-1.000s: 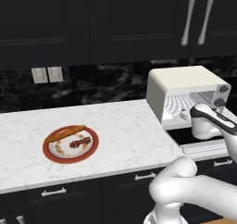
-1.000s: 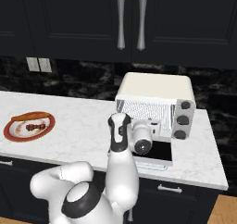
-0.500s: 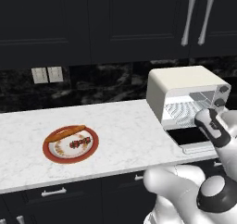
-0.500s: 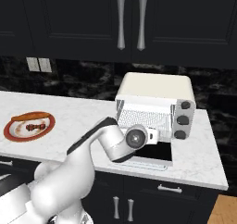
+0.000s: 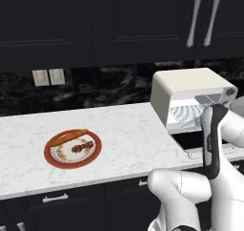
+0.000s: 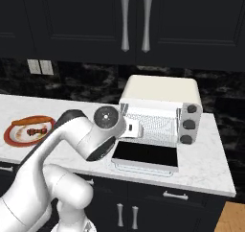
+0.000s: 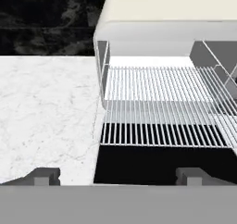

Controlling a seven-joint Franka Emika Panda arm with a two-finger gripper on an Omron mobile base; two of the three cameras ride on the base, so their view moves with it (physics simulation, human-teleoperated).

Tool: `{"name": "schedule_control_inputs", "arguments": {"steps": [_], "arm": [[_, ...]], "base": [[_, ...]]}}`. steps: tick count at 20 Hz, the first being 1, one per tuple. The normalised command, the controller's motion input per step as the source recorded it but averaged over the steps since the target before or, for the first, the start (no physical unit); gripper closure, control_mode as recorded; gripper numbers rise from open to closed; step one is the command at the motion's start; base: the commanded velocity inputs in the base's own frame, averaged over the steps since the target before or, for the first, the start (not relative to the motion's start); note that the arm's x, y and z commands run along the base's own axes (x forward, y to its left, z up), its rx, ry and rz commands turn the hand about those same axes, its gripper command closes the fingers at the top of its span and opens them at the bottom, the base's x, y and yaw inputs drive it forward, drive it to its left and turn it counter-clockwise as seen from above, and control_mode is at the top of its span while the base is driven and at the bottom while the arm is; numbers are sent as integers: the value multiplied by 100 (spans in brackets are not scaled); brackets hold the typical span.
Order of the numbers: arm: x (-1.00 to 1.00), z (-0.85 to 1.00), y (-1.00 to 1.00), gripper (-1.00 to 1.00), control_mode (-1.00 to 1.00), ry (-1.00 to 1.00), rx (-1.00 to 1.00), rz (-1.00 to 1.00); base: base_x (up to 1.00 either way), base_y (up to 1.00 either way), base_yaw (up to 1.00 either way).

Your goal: Pick up the kebab skewer and baguette bread, and place them inside the toaster oven. Close the toaster oven door and start by setting the timer.

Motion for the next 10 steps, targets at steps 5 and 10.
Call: {"name": "schedule_control_inputs", "arguments": {"steps": [5, 10], "arm": [[-54, 61, 100, -100, -100, 30, -1, 1], [-34, 15, 100, -100, -100, 6, -1, 3]], "base": [[0, 0, 0], [0, 0, 0]]}}
